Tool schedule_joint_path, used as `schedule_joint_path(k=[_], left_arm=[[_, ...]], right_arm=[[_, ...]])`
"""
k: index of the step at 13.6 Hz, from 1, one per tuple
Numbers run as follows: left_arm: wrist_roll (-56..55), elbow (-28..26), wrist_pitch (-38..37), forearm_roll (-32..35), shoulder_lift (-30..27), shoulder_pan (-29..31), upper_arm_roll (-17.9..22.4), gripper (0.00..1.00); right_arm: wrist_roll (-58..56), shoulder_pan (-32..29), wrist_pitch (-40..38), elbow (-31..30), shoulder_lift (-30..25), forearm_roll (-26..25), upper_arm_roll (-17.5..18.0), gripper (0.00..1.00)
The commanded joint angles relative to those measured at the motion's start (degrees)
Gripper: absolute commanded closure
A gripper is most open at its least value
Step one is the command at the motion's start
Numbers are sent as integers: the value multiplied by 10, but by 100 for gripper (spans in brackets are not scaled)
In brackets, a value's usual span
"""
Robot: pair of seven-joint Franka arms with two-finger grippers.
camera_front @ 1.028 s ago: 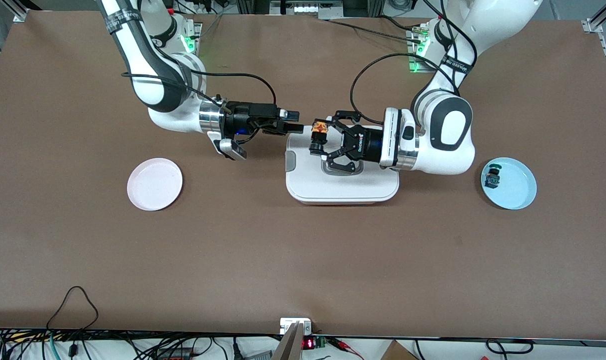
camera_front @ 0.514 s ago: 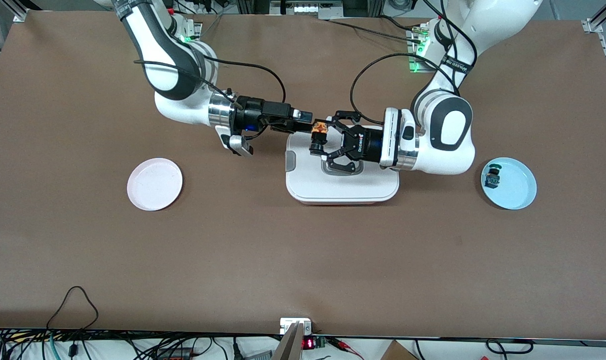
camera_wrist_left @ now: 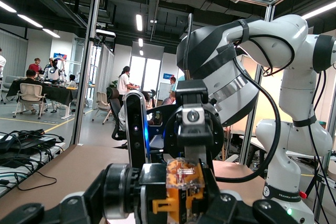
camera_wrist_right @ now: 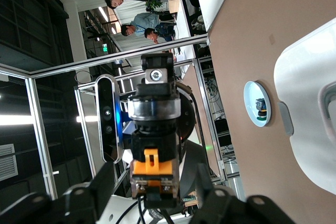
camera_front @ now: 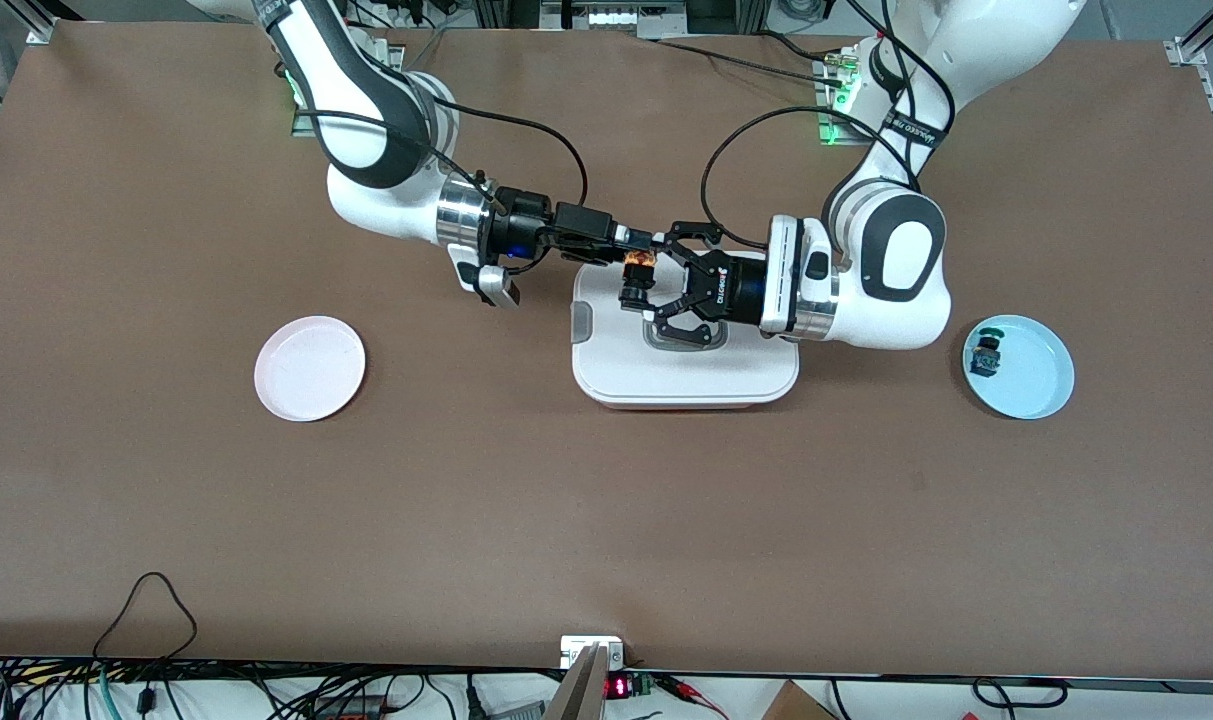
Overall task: Transfer orange switch to right arm and place
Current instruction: 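Reach the right gripper toward the switch held by the left gripper, then close the right gripper on the orange switch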
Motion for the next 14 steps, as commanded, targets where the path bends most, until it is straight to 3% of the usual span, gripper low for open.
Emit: schedule_joint_path(k=[1, 3, 11, 12, 13, 14], left_arm=[[29, -9, 6, -24, -7, -7, 4, 100], [28, -9, 6, -24, -7, -7, 4, 100], [23, -16, 6, -24, -9, -7, 4, 97], [22, -16, 6, -24, -10, -7, 4, 65], [24, -17, 6, -24, -10, -7, 4, 7], [25, -17, 6, -25, -10, -7, 4, 0]], right_arm=[[6, 6, 10, 17, 9, 8, -5, 76], [6, 4, 11, 17, 9, 8, -5, 100], [6, -2, 7, 18, 9, 8, -9, 100], [6, -4, 7, 18, 9, 7, -9, 100], [6, -4, 7, 18, 9, 7, -10, 100], [6, -5, 6, 18, 9, 6, -9, 100]])
